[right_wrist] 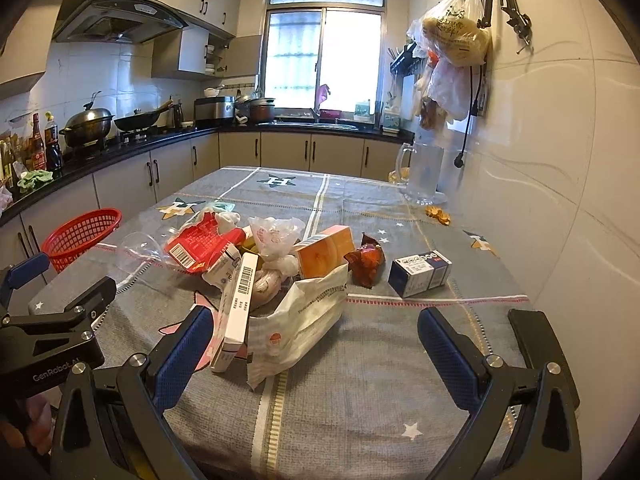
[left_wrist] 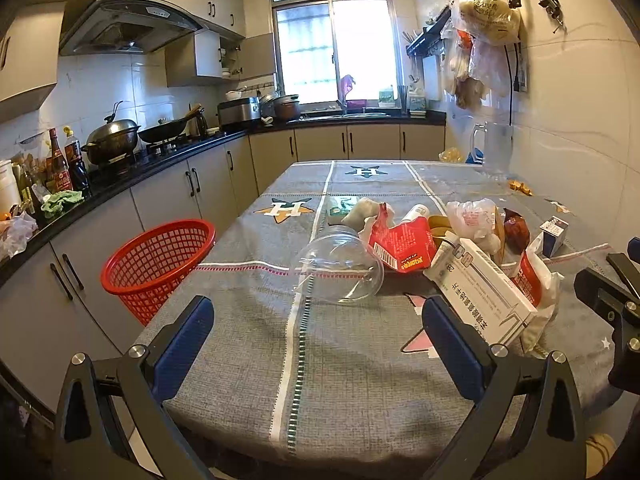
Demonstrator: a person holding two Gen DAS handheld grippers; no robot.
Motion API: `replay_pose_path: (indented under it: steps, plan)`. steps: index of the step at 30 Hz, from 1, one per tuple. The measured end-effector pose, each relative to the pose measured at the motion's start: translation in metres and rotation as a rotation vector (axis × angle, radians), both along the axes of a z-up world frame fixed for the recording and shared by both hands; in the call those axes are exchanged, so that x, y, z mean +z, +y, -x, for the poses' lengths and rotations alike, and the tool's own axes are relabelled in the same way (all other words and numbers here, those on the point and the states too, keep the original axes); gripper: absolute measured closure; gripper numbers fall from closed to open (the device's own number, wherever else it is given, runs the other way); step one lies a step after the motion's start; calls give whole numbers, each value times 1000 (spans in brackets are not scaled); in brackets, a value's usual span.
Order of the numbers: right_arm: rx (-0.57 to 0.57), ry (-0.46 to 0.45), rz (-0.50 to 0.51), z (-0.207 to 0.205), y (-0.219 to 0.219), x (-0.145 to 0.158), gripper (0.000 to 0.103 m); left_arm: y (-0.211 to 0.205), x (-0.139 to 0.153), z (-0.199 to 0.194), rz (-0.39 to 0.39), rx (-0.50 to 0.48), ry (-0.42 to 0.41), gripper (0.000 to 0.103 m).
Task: Collect trash
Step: 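Move both tools toward the trash on the table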
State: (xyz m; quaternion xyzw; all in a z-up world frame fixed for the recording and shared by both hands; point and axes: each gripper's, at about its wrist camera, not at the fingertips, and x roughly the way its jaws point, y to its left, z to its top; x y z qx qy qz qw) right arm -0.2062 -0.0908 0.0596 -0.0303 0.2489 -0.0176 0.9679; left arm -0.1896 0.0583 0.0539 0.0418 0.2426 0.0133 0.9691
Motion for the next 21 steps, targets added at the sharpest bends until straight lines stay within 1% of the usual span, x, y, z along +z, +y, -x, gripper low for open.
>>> replay_pose_path:
  steps: [21]
  plan:
    - [1, 31, -17, -6, -2, -6, 0, -1, -6, -1, 1, -12, 19, 0]
